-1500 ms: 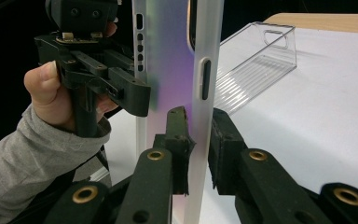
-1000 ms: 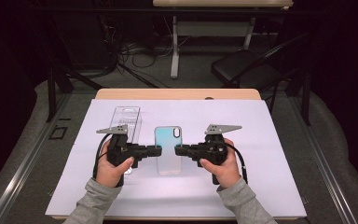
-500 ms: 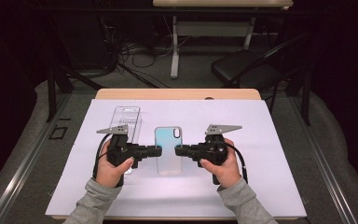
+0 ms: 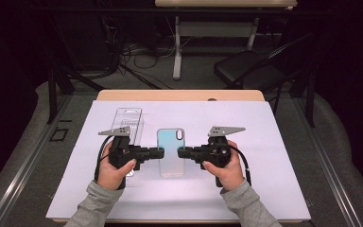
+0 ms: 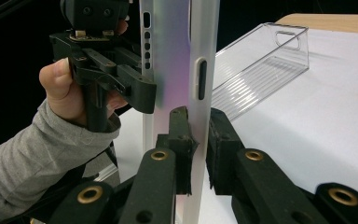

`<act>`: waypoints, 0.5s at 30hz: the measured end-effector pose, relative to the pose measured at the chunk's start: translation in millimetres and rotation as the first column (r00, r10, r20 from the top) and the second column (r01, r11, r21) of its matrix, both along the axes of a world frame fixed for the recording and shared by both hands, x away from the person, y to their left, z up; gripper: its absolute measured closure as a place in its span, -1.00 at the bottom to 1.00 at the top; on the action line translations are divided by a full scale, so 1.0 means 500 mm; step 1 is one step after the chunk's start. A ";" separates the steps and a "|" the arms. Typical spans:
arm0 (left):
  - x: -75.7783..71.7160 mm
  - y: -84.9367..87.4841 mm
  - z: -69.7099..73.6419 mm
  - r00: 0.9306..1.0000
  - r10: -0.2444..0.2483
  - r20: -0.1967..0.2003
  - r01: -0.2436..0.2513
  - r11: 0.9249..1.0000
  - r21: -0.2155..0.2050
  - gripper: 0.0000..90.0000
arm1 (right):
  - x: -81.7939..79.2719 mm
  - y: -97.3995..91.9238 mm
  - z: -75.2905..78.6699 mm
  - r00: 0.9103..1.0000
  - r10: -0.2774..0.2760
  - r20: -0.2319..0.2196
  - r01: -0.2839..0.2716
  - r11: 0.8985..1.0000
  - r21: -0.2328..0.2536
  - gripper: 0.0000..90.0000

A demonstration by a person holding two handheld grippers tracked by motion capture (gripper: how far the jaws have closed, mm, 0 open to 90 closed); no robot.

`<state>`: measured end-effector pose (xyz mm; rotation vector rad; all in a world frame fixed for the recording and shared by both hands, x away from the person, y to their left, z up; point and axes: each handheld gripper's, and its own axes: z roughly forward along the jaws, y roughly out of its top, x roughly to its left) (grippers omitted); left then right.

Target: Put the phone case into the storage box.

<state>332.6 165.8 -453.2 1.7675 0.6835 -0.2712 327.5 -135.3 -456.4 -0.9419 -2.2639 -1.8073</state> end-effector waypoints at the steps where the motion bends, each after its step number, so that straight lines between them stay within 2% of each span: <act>1: 0.000 0.000 0.000 1.000 0.000 -0.001 0.000 1.000 -0.002 0.82 | 0.000 0.000 0.000 1.000 0.000 -0.001 0.000 1.000 0.000 0.83; 15: 0.003 -0.001 -0.004 1.000 0.014 -0.011 -0.014 1.000 -0.008 0.76 | 0.000 0.002 -0.001 1.000 -0.012 -0.007 0.012 1.000 -0.010 0.83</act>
